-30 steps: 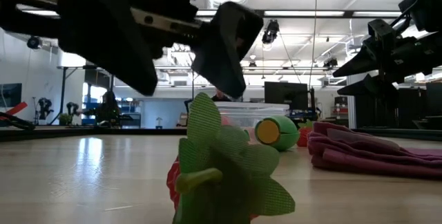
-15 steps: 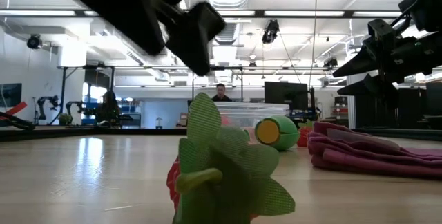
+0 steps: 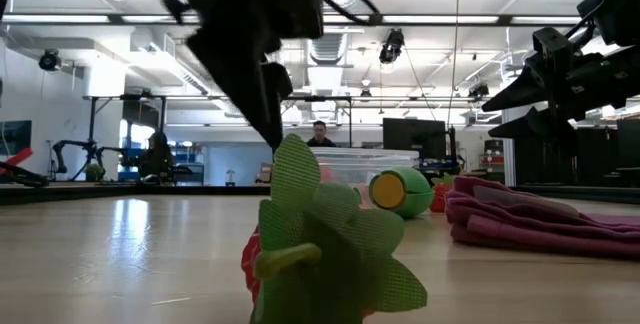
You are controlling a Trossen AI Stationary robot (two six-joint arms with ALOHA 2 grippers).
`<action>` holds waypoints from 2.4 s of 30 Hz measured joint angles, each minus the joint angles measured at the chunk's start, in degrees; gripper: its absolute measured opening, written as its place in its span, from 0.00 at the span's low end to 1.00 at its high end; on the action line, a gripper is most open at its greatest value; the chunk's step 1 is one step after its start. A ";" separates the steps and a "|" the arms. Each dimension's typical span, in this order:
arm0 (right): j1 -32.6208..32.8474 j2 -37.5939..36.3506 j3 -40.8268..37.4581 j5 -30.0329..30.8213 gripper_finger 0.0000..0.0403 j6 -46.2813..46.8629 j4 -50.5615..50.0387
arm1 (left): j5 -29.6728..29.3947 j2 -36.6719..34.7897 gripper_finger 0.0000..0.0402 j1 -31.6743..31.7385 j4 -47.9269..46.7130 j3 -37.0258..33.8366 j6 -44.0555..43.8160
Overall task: Pick and placing Produce into tupperware
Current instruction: Put the bottom red strawberry into the transparent bin
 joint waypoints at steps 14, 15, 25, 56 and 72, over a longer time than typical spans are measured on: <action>-0.01 0.01 -0.01 -0.01 0.54 0.00 -0.01 | -1.42 -5.47 0.64 6.27 -0.31 2.52 -14.34; -0.01 0.00 -0.01 0.01 0.54 -0.01 0.00 | -2.57 -6.35 0.64 6.32 -0.32 2.52 -15.50; -0.02 0.00 -0.02 0.01 0.54 -0.01 -0.02 | -7.82 -13.82 0.64 12.57 0.00 3.41 -24.97; -0.02 0.01 -0.02 0.00 0.54 0.00 -0.02 | -10.72 -16.81 0.64 15.27 -9.79 1.60 -21.67; -0.01 -0.01 -0.01 0.00 0.54 0.01 0.00 | -3.51 -16.81 0.64 13.30 -7.72 -6.79 -35.45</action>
